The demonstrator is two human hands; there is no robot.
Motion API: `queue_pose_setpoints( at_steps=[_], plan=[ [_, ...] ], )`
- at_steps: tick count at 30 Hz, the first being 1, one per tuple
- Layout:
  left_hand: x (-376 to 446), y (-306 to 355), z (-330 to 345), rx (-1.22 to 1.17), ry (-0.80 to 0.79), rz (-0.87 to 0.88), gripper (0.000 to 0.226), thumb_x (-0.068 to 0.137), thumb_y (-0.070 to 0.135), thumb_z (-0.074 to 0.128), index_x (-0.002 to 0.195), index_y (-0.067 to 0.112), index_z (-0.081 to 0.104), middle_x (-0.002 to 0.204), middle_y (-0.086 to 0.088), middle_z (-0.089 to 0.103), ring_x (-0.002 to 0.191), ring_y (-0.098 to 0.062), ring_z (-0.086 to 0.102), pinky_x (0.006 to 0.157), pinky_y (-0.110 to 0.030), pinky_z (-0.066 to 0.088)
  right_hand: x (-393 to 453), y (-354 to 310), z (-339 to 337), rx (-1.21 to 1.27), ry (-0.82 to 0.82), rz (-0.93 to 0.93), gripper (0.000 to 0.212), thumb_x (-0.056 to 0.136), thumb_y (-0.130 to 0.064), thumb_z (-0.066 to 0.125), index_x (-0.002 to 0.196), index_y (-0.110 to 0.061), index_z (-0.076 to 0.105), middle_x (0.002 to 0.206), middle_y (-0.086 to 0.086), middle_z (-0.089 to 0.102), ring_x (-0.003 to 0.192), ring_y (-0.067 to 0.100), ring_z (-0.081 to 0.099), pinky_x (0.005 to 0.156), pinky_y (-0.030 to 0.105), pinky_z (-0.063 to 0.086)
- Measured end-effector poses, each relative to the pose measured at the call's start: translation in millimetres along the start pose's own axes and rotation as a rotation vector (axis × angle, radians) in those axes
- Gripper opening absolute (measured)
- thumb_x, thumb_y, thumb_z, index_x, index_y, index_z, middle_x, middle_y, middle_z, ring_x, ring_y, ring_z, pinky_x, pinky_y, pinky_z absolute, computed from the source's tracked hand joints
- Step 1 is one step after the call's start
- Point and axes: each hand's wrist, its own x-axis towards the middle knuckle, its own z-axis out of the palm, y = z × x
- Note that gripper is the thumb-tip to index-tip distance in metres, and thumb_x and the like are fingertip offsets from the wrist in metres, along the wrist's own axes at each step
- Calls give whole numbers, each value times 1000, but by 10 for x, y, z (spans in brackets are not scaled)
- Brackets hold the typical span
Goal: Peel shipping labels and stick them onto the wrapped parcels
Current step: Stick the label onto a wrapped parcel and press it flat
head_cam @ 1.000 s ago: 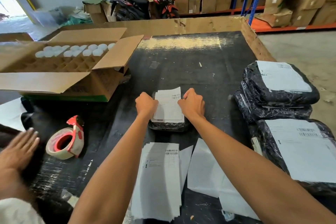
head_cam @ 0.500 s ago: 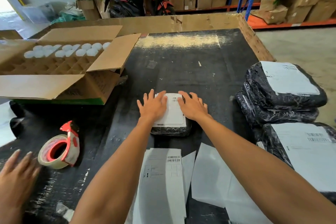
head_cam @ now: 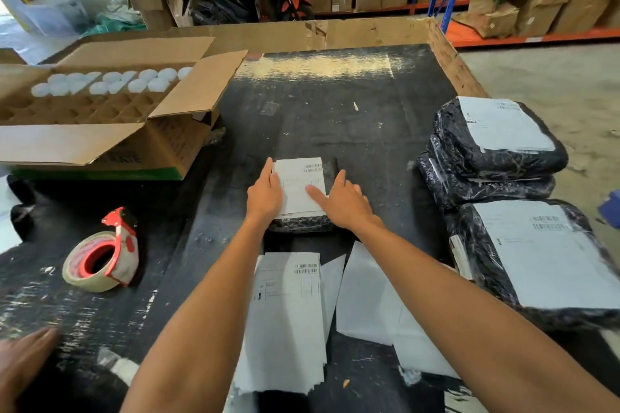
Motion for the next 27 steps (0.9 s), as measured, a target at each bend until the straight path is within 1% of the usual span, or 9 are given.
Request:
queue_pose_setpoints(
  at_steps=[3,5,6,8,10,14,19,23,27],
  plan=[
    [-93,11,116,-36,50,-31,51,110,33,23,161,28,20,154,-4,47,146,-34,31,116,-45,31,-27,67,-44,129,-3,44,97,95,-71,44,155,3,24,156,21,37,141,38,39,108,48,38],
    [-117,11,147,-71,70,-34,51,110,35,24,160,28,22,152,-5,50,141,-34,38,113,-46,38,27,138,-63,301,6,117,72,93,-66,55,122,0,54,131,18,55,116,34,55,89,41,46],
    [-142,14,158,-80,76,-35,50,110,35,24,159,27,25,152,-5,49,142,-33,37,114,-46,38,31,172,-93,428,1,158,65,90,-64,61,109,-2,57,122,12,58,107,30,57,83,38,46],
    [-178,40,183,-119,89,-50,49,110,34,25,158,26,31,154,-5,47,143,-29,36,116,-44,36,33,188,-160,739,-58,230,68,83,-60,73,114,-2,57,122,5,63,107,25,60,87,37,50],
    [-241,84,232,-188,115,-51,49,109,34,26,156,25,35,156,-5,44,144,-28,36,117,-47,36,-38,162,-226,915,-35,207,52,87,-50,74,113,-12,50,116,-1,61,105,20,58,92,35,49],
    [-362,232,324,-239,176,-47,47,111,28,25,154,19,39,155,-5,44,147,-26,32,118,-38,28,-110,132,-275,814,60,163,69,80,-68,65,129,-20,56,129,-1,61,119,23,57,104,45,48],
    [-521,301,420,-231,82,-76,47,108,37,24,152,27,39,148,-10,50,136,-31,44,109,-42,37,-256,124,-489,712,250,125,48,79,-61,69,103,-20,66,105,4,68,99,26,64,82,38,53],
    [-650,399,468,-80,-1,-139,39,108,18,23,120,5,58,138,-21,55,129,-39,48,98,-39,37,-469,179,-872,709,354,110,66,75,-70,63,119,-21,60,117,8,63,110,34,58,92,46,53],
    [-934,552,543,112,-204,-30,39,103,16,36,134,6,58,140,-19,57,126,-37,52,97,-34,41,-706,284,-1347,798,379,41,53,92,-56,64,125,-16,57,113,3,57,108,29,55,83,38,42]
  ],
)
